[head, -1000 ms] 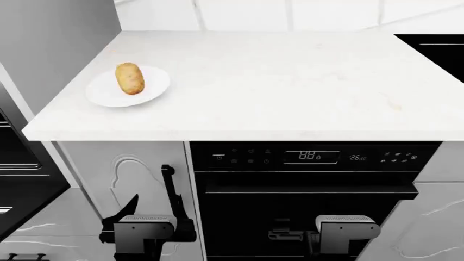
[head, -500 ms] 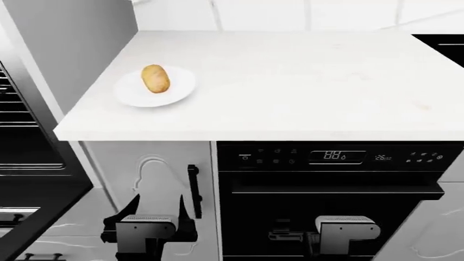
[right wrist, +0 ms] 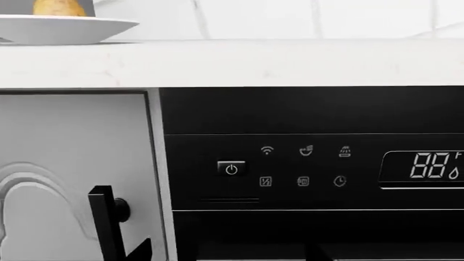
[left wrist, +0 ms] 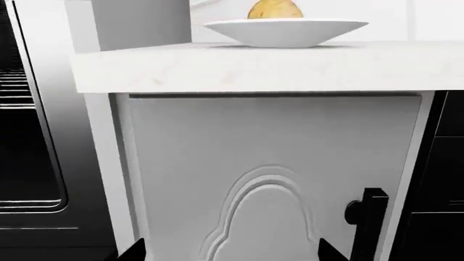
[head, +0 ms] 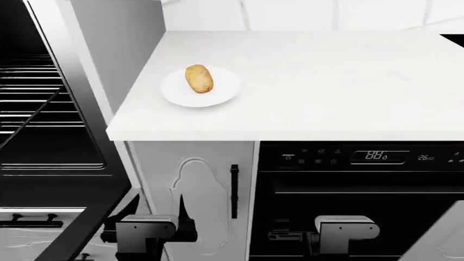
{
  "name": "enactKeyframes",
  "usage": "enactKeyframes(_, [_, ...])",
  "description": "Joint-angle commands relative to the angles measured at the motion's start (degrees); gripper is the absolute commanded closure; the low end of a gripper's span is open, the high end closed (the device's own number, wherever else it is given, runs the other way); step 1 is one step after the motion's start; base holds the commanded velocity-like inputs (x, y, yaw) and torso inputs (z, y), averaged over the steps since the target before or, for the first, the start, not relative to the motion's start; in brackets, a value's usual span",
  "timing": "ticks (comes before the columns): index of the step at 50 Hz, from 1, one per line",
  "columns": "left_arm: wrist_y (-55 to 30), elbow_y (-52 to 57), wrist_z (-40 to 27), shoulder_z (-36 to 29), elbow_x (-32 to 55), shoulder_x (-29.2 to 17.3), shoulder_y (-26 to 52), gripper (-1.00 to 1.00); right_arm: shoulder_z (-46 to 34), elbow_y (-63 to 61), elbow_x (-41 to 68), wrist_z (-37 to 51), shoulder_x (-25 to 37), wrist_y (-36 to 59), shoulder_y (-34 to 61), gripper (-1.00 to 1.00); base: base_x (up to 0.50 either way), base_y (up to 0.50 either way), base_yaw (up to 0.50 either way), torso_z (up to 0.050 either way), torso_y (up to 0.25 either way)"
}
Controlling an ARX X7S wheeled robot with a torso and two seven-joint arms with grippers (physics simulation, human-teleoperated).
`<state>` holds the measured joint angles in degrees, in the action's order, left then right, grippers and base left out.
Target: Place the potato on the top rack of the oven.
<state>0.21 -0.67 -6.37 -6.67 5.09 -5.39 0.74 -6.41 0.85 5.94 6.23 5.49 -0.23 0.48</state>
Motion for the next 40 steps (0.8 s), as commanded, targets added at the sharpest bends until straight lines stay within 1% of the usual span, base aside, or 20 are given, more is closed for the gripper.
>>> enactKeyframes(1, [0.21,0.05,-0.56,-0.92,0.85,-0.76,0.05,-1.0,-0.83,0.12,0.76,0.74,0.7,0.03,0.18,-1.0,0.0,0.36,0.0,0.0,0.0])
enactKeyframes(5, [0.54,0.27,-0.72,-0.91,1.51,-0.89,-0.04,-1.0,-1.1,0.16,0.95,0.98,0.89,0.01,0.23,-1.0,0.0,0.31,0.0,0.0,0.0])
enactKeyframes(14, [1.69,0.5,-1.03,-1.36,2.24,-1.25,-0.28,-1.0,-1.39,0.32,1.59,1.57,1.22,-0.36,0.33,-1.0,0.0,0.01,0.0,0.0,0.0])
enactKeyframes(40, [1.41,0.43,-2.38,-2.5,3.69,-2.3,-0.02,-1.0,-2.66,0.5,2.68,2.84,2.24,-0.72,0.48,-1.0,0.0,0.0,0.0,0.049,0.0])
